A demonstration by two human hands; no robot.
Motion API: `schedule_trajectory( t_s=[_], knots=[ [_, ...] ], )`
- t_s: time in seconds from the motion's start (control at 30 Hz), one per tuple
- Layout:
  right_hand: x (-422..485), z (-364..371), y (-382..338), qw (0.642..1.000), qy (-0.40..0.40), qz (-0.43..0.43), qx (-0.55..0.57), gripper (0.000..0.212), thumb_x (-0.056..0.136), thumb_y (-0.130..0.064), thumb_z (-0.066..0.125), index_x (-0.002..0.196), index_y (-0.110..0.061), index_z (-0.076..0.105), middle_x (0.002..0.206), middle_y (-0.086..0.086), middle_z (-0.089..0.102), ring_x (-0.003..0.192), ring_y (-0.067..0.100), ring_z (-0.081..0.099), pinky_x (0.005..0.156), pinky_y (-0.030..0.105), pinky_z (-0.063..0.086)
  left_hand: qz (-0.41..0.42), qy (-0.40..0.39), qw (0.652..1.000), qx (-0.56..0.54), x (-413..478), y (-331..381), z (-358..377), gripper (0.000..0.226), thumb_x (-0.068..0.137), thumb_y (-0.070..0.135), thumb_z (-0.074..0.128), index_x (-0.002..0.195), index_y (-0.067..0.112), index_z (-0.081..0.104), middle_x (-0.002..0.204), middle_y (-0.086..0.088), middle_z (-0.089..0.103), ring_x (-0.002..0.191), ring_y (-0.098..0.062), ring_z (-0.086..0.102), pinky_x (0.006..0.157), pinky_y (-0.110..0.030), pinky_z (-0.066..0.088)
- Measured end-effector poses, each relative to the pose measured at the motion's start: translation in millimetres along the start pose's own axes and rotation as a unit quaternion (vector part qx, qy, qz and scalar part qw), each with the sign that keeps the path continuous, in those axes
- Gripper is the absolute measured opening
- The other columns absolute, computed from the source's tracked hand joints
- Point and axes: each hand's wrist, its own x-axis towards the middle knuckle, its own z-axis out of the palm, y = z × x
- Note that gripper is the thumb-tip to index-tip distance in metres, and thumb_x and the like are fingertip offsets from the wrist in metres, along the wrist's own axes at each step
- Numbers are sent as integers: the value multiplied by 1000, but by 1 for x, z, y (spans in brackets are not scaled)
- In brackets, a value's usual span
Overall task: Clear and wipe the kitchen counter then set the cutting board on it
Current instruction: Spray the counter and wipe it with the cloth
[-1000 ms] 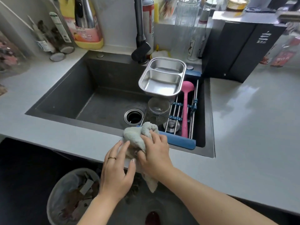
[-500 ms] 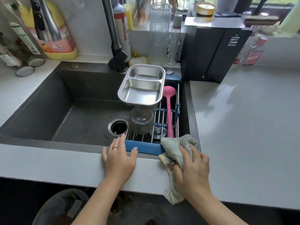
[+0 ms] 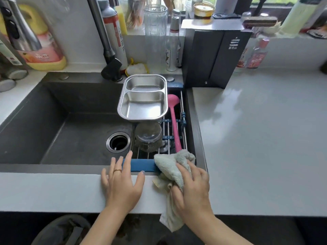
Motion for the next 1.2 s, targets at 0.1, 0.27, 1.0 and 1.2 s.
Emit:
schedule_trajectory(
  t_s=[0.1, 0.27, 1.0, 1.2],
  knots=[
    [-28, -15, 20, 995, 58, 47, -63, 52, 57, -31, 65, 103, -6, 68, 107, 25, 66, 94, 35, 50, 65, 52, 54, 0, 11, 1000, -6, -10, 2, -3, 68, 73, 45, 35, 138, 24, 31, 149, -15, 29, 142, -27, 10, 113, -48, 1],
    [-20, 2, 2, 995, -73, 45, -49, 67, 84, -41, 55, 142, -19, 28, 153, 10, 11, 134, 32, 15, 110, 46, 24, 66, -14, 997, -45, -23, 38, 1, 75, 69, 56, 23, 135, 25, 35, 148, -12, 29, 142, -24, 12, 114, -46, 0],
    [17, -253, 465, 934, 134, 303, -137, 52, 87, -39, 45, 137, -30, 36, 149, 6, 27, 126, 30, 27, 104, 40, 28, 249, -147, 955, 62, -93, 359, 186, 64, 87, 48, 39, 141, 36, 5, 154, 1, 9, 143, -17, -1, 115, -40, 2],
    [39, -312, 534, 894, 202, 400, -30, 47, 89, -20, 43, 136, -17, 40, 152, 11, 22, 135, 32, 17, 111, 41, 22, 211, -111, 971, 34, -103, 397, 197, 72, 70, 53, 29, 139, 37, 14, 153, 1, 16, 143, -17, 4, 115, -38, 6]
  ],
)
